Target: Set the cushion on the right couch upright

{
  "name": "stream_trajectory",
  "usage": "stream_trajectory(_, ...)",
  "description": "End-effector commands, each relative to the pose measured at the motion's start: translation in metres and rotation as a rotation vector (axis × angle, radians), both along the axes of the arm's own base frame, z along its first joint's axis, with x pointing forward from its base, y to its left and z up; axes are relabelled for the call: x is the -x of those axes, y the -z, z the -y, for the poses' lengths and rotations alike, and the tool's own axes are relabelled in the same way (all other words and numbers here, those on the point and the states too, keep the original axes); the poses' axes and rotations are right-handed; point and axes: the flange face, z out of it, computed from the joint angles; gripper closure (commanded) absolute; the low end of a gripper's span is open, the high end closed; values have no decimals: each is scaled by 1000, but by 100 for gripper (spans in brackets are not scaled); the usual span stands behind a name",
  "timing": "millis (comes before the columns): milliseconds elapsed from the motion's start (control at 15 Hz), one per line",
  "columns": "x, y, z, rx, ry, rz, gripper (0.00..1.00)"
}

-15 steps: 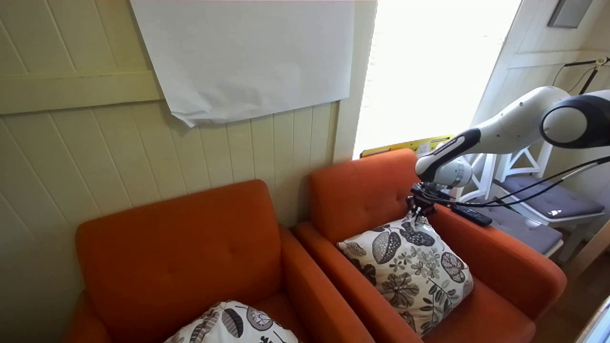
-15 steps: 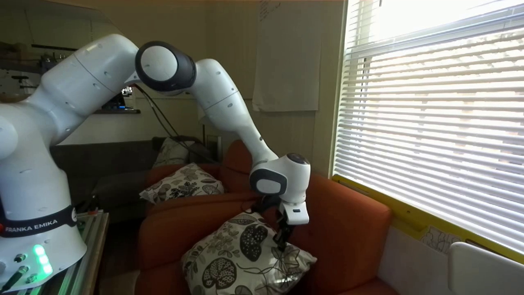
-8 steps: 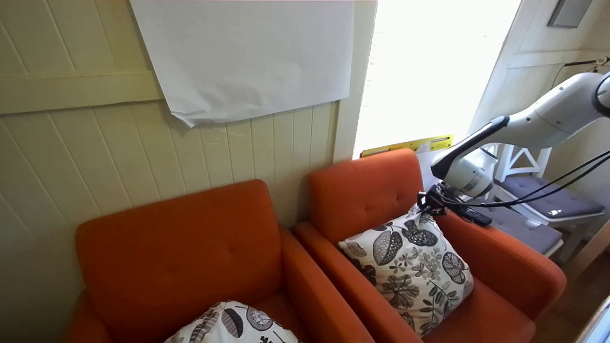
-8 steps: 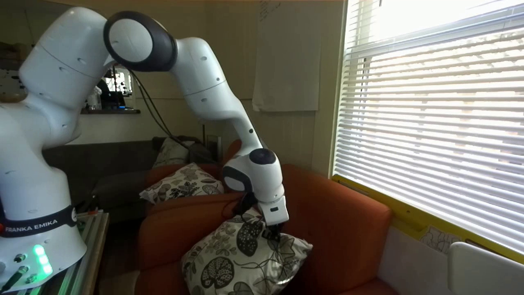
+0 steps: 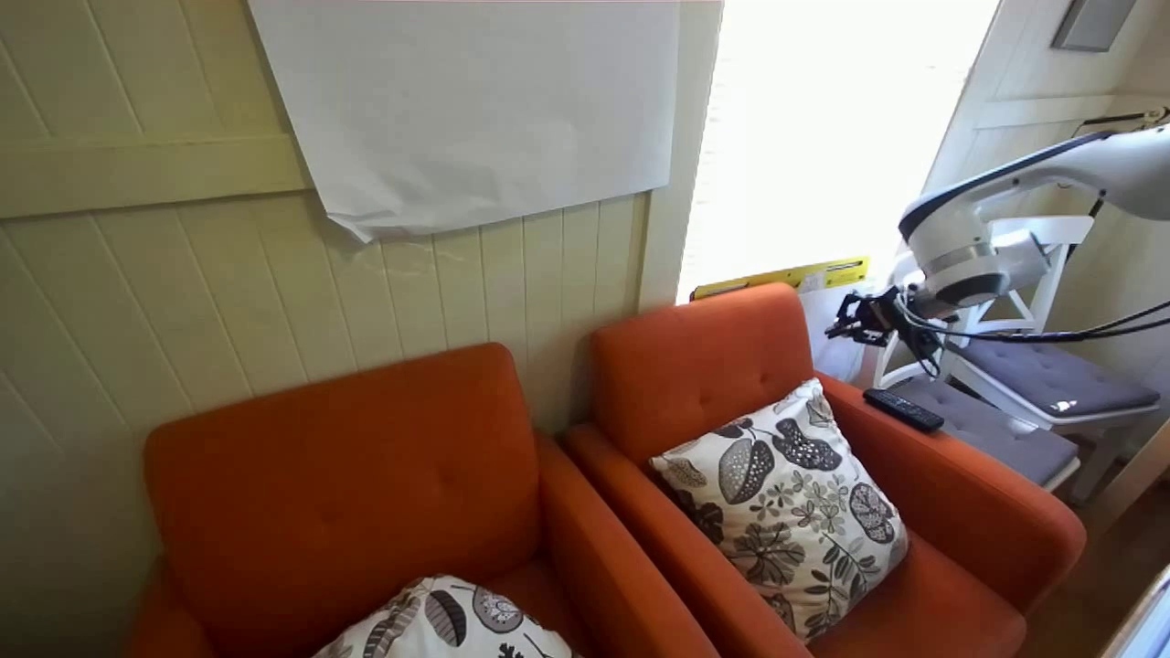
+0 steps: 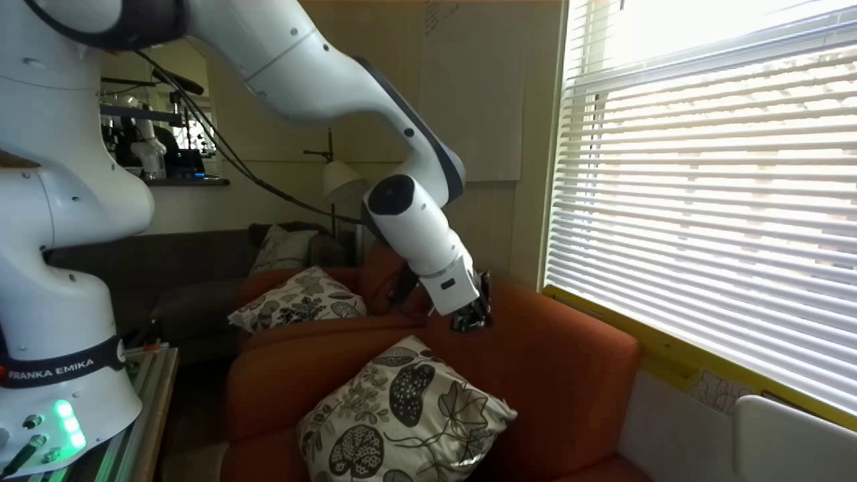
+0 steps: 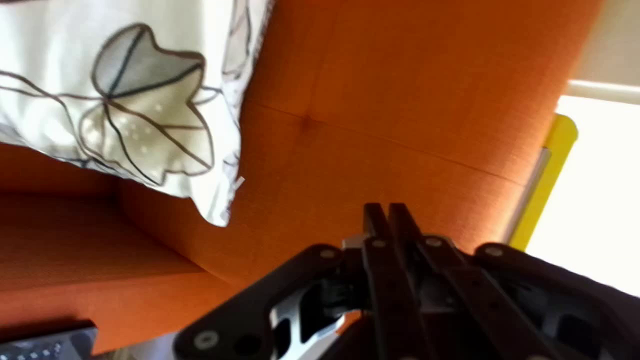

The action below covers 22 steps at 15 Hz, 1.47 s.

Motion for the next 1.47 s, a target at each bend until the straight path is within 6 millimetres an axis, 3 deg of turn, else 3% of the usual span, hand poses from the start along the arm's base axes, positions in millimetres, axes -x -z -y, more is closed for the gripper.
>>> stream_trajectory(0,17,-36,18,-12,-28,142,99)
stream_trajectory(200,34,-17,3,-27,-112,86,99)
stream_trajectory(267,42,-6,-4,-10,-130,29,74)
stream_trajectory(400,55,6,-17,40,-137,-57,68)
stream_trajectory(800,79,16,-62,152,-12,-237,25)
stream_trajectory(1000,94,47,-78,166,23,-341,5)
stream_trajectory(1200,108,72,-85,166,43,-442,0)
stream_trajectory(1400,104,81,-76,183,60,-508,0)
